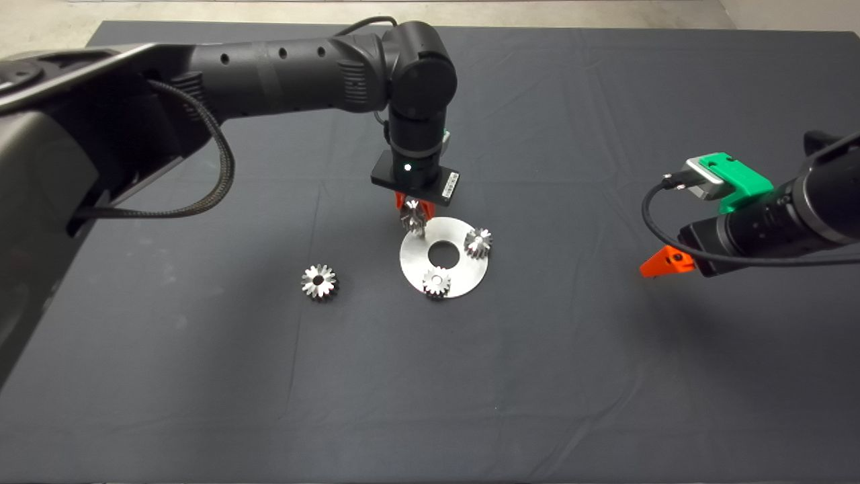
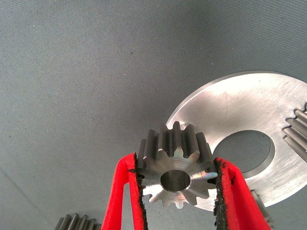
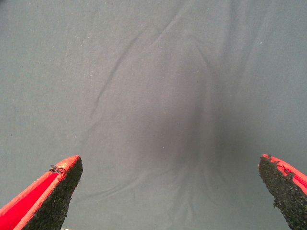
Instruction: Remove an incorrectly installed larger gear and replace it with the correct smaller gear
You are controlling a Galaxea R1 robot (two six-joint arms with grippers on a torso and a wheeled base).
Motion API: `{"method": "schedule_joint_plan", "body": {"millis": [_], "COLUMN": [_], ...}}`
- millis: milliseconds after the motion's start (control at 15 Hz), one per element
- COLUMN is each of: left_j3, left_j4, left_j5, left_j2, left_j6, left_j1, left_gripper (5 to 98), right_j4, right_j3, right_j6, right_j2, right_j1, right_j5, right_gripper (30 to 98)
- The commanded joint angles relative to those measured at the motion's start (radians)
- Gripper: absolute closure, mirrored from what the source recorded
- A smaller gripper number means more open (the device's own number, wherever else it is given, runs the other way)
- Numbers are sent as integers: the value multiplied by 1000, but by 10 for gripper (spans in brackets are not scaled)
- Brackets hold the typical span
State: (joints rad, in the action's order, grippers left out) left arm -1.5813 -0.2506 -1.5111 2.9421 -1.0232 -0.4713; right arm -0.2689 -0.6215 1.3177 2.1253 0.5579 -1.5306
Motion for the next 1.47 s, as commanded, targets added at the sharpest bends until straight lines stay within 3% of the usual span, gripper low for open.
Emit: {"method": "schedule_joint_plan", "body": {"millis": [0, 667, 1133, 1400], "left_j3": [14, 18, 17, 9], "left_j4": [13, 30, 24, 14], "left_j5": [-5, 40, 35, 28], "left_j2": [6, 7, 6, 4], "left_j6": [-3, -20, -9, -5], "left_j1": [-24, -21, 30, 34], "left_gripper": [822, 822, 822, 822], "right_j4": [27, 27, 27, 26], "right_j3": [-1, -9, -3, -3], "right_j6": [8, 8, 8, 8], "right_j2": [0, 3, -4, -15], "right_j1": [22, 41, 42, 42], "right_j5": [-97, -98, -97, -98], "right_gripper": [316, 316, 316, 316]}}
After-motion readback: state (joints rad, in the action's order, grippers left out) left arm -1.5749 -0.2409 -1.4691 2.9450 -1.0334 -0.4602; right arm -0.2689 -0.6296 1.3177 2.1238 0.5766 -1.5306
